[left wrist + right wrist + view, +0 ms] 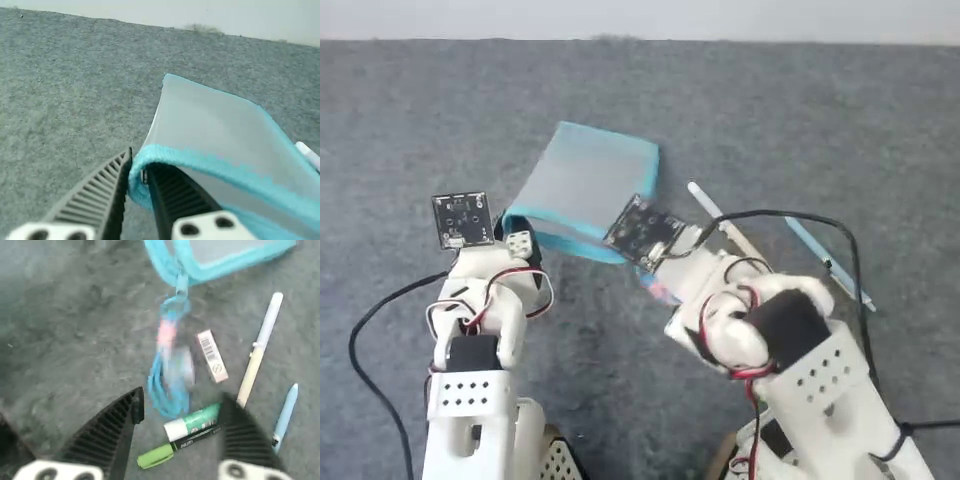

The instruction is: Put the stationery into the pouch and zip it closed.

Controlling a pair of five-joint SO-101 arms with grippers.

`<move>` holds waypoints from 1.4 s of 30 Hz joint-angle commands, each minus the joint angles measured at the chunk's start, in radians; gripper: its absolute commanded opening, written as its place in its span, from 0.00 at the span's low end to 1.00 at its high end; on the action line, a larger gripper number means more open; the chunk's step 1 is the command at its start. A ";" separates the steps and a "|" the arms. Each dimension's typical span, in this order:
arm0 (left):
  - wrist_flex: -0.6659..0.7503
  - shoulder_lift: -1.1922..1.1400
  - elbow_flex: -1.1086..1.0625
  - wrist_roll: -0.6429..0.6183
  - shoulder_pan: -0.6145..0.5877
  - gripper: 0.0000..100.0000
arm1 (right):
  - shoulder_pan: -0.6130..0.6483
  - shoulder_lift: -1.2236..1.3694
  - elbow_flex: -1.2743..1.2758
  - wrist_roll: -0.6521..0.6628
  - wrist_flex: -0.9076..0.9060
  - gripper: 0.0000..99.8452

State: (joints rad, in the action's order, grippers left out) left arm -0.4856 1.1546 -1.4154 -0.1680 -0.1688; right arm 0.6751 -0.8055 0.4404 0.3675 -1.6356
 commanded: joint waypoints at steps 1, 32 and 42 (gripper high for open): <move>-0.002 0.003 0.036 -0.014 -0.008 0.01 | -0.136 -0.053 -0.084 -0.003 -0.053 0.41; -0.003 0.003 0.028 -0.008 -0.009 0.01 | -0.987 0.851 -0.074 0.801 0.354 0.34; -0.003 0.003 0.028 -0.008 -0.008 0.01 | -1.073 1.023 -0.074 0.895 0.490 0.34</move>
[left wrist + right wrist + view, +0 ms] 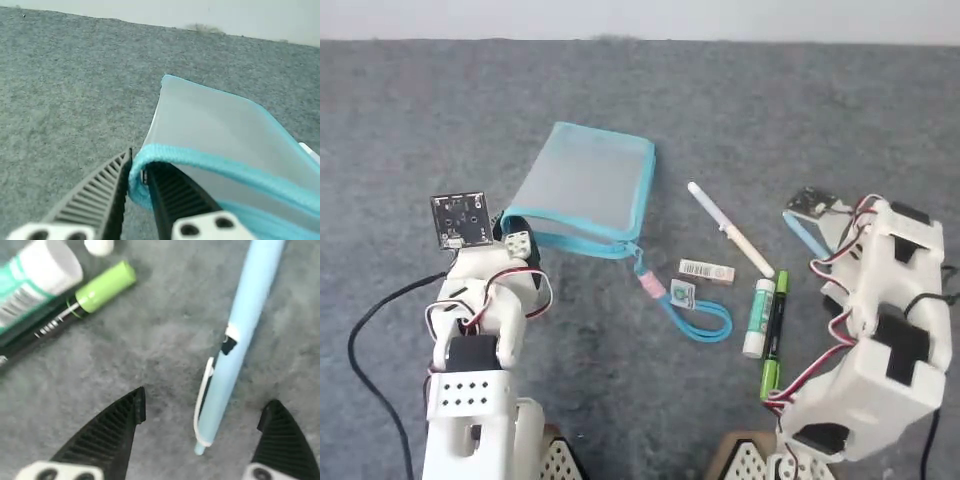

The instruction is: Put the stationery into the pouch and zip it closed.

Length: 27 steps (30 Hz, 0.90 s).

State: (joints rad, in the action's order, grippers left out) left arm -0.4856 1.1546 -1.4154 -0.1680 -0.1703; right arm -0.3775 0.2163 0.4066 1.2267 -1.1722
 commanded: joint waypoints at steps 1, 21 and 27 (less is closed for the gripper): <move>-0.003 0.003 0.028 -0.008 -0.006 0.01 | -0.021 0.012 -0.040 0.035 0.036 0.33; -0.003 0.003 0.027 -0.008 -0.005 0.01 | -0.030 0.018 -0.201 -0.184 -0.111 0.01; 0.003 0.003 0.015 -0.011 0.002 0.01 | -0.021 -0.180 -0.278 -0.321 -0.289 0.01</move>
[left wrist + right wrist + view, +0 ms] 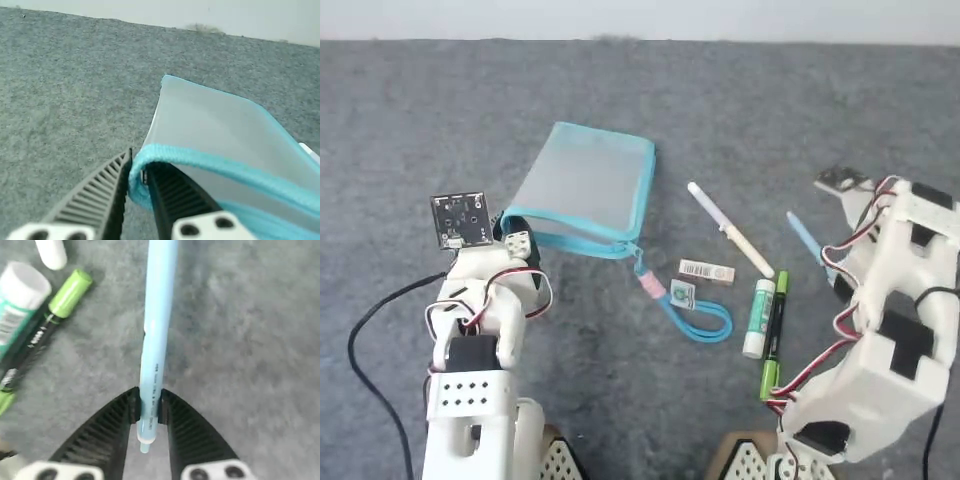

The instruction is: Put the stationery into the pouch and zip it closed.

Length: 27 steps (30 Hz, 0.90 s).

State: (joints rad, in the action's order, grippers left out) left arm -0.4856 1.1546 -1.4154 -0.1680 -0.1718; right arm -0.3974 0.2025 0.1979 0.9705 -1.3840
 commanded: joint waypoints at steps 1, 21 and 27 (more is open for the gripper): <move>0.003 0.003 0.015 -0.011 0.003 0.01 | 0.007 -0.220 -0.069 -0.077 -0.105 0.01; 0.005 0.002 0.012 -0.006 0.052 0.01 | 0.785 -1.173 0.296 -0.279 -0.412 0.01; 0.005 0.002 0.012 -0.006 0.058 0.01 | 0.855 -1.175 0.344 -0.334 -0.403 0.01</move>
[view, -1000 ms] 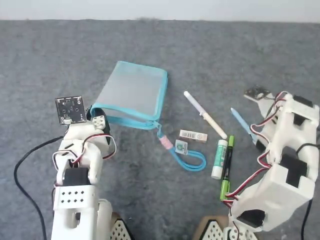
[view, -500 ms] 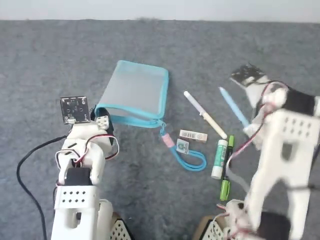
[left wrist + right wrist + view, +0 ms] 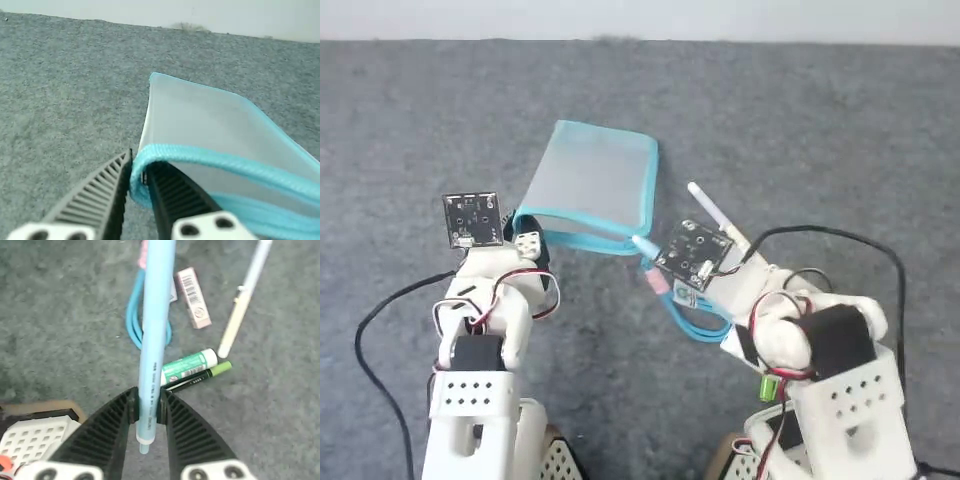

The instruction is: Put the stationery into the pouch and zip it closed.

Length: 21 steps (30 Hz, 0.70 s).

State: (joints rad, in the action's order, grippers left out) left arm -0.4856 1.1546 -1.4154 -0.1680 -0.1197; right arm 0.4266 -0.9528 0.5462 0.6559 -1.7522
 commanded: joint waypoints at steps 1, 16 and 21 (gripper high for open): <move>0.005 0.002 0.012 -0.006 0.006 0.01 | 0.039 -0.019 -0.005 -0.021 -0.033 0.01; 0.005 0.002 0.012 -0.006 0.005 0.01 | 0.220 0.265 -0.074 -0.241 0.096 0.01; 0.005 0.002 0.012 -0.006 0.005 0.01 | 0.222 0.366 -0.180 -0.272 0.096 0.01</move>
State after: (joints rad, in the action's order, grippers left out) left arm -0.4856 1.1546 -1.4154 -0.1680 -0.1197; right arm 0.6414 -0.6199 0.4603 0.4043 -1.6755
